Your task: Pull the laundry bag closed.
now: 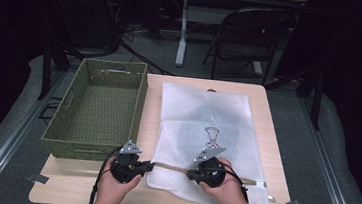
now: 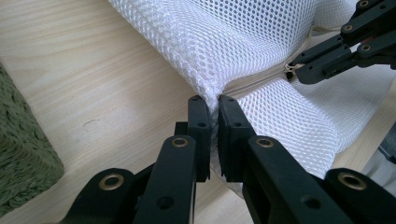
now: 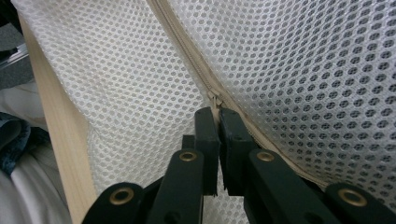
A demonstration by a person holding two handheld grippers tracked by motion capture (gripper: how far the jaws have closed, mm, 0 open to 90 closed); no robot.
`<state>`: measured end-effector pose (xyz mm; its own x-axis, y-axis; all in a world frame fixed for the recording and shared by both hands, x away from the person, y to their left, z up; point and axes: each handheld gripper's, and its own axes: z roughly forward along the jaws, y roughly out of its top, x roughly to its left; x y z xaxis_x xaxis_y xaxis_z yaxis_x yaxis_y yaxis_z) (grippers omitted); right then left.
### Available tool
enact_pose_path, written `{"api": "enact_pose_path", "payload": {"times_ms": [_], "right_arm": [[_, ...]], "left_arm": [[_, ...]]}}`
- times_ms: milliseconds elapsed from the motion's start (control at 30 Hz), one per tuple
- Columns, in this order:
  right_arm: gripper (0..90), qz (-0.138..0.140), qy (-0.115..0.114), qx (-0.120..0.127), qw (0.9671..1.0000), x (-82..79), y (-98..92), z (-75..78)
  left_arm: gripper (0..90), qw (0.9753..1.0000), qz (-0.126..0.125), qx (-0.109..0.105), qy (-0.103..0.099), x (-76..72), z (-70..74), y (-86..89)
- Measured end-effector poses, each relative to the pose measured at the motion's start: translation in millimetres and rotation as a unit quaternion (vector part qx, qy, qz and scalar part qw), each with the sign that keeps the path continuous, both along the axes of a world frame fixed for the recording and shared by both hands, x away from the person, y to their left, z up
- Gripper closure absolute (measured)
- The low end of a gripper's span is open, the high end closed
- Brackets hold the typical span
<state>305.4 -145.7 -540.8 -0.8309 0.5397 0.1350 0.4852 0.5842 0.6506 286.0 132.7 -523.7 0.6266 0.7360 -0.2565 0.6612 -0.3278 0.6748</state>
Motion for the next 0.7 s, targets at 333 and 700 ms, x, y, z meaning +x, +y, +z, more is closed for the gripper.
{"api": "enact_pose_path", "payload": {"times_ms": [333,700], "right_arm": [[87.2,-0.008,0.002,-0.012,0.9999,-2.1,-13.7,-1.8],[87.3,-0.023,0.005,-0.025,0.9994,-3.6,-29.5,-4.1]], "left_arm": [[85.4,1.0000,0.000,0.000,0.002,-0.1,-0.4,0.1],[85.4,1.0000,0.005,0.002,0.001,-0.3,-1.1,0.8]]}}
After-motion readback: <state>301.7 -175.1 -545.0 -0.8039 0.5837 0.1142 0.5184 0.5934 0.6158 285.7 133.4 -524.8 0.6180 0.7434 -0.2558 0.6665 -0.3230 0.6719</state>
